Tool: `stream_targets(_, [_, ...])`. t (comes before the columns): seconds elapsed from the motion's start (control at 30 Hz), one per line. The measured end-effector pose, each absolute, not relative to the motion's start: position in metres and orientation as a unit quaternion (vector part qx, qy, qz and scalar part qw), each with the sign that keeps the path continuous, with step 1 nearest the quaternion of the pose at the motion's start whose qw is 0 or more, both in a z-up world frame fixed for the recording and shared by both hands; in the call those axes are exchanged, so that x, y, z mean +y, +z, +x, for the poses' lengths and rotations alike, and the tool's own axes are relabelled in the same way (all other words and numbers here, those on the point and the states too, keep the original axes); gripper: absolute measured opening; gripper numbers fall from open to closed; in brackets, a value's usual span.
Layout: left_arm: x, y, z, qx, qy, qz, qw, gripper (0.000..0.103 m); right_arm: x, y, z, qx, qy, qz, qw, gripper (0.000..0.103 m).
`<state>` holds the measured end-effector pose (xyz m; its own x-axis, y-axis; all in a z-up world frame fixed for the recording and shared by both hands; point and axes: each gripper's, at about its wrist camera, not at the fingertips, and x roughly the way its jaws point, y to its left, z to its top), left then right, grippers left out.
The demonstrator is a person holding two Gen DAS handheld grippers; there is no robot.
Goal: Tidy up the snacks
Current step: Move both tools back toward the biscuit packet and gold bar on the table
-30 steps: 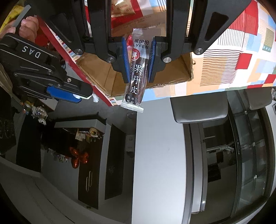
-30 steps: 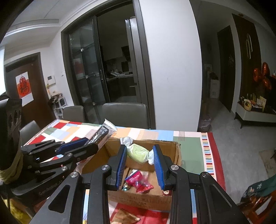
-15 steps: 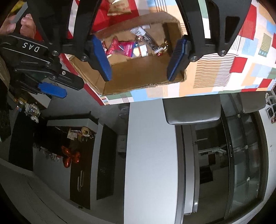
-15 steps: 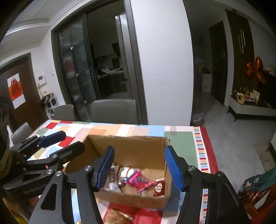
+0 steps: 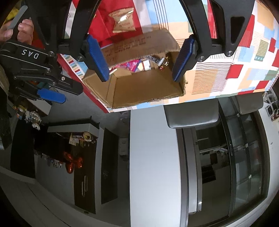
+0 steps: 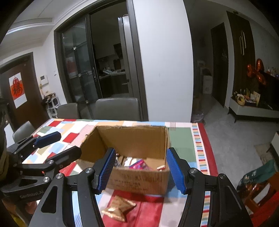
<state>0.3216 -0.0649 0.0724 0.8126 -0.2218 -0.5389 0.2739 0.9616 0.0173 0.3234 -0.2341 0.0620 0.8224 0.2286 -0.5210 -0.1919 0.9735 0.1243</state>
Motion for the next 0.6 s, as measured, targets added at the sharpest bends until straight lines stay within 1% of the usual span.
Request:
stream_targets(0.2, [-0.070, 0.068, 0.303, 0.273, -0.129, 0.060, 0.951, 0.080, -0.236, 0.053, 0.309, 0.294, 0.107, 0.037, 0.949, 0.061])
stream_targets(0.3, [-0.072, 0.063, 0.298, 0.281, -0.132, 0.062, 0.949, 0.081, -0.236, 0.047, 0.301, 0.304, 0.101, 0.033, 0.947, 0.061])
stream_targets(0.6, [-0.077, 0.028, 0.300, 0.337, -0.140, 0.073, 0.928, 0.081, -0.237, 0.018, 0.288, 0.358, 0.086, 0.034, 0.929, 0.061])
